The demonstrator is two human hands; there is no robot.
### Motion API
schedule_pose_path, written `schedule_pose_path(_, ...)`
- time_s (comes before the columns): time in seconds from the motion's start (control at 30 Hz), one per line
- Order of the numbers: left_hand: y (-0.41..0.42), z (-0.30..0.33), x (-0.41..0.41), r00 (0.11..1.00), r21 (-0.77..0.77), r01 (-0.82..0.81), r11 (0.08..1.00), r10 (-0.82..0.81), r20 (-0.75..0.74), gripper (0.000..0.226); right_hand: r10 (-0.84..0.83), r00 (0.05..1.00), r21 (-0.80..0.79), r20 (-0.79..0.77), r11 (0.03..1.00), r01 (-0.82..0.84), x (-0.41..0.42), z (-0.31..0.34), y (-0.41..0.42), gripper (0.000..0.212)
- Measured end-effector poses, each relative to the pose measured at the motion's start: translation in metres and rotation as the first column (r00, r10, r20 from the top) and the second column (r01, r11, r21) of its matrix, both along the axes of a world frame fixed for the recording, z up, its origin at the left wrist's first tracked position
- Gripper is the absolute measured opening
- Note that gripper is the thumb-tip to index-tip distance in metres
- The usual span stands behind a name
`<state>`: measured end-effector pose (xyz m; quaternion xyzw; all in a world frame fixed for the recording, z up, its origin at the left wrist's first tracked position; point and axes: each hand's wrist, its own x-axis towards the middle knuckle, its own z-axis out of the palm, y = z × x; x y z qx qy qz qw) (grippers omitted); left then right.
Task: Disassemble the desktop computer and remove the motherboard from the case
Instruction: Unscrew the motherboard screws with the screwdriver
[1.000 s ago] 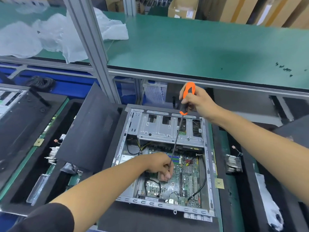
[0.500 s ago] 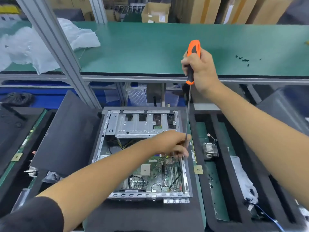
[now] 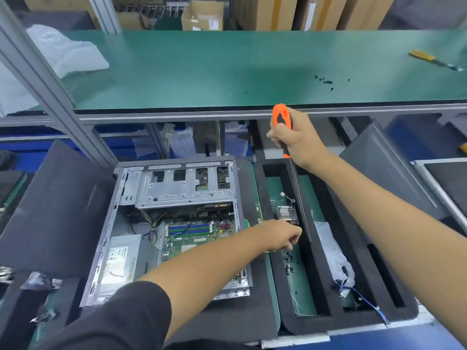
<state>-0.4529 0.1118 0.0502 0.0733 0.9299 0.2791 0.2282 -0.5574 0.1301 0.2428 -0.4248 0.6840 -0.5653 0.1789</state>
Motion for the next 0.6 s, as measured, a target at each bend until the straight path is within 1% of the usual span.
schedule_pose_path(0.13,0.025,-0.013,-0.013,0.996,-0.19,0.007,0.982,0.01,0.086,0.012,0.001,0.996,0.079,-0.085,0.997,0.006,-0.003,-0.01,0.016,0.034)
schedule_pose_path(0.2,0.036,-0.018,-0.02,0.988,-0.197,-0.05,0.979,0.077,0.136,0.01,0.022,0.99,0.141,-0.139,0.99,-0.002,-0.002,-0.018,0.026,0.028)
schedule_pose_path(0.27,0.044,-0.025,-0.024,0.963,-0.18,-0.143,0.973,0.179,0.201,0.01,0.033,0.982,0.211,-0.188,0.977,0.008,-0.001,-0.03,0.039,0.023)
schedule_pose_path(0.3,0.047,-0.028,-0.024,0.957,-0.191,-0.152,0.97,0.193,0.216,0.011,0.025,0.978,0.248,-0.205,0.968,0.027,-0.001,-0.038,0.047,0.022)
schedule_pose_path(0.4,0.051,-0.041,-0.023,0.954,-0.205,-0.187,0.961,0.227,0.195,0.014,-0.038,0.976,0.321,-0.213,0.941,0.106,-0.001,-0.064,0.075,0.021)
schedule_pose_path(0.53,0.054,-0.056,-0.023,0.955,-0.246,-0.128,0.961,0.186,0.23,0.011,-0.097,0.979,0.364,-0.178,0.918,0.157,0.004,-0.106,0.114,0.013)
schedule_pose_path(0.6,0.057,-0.058,-0.023,0.967,-0.278,-0.071,0.958,0.134,0.218,0.019,-0.123,0.978,0.368,-0.167,0.913,0.177,0.007,-0.122,0.131,0.012)
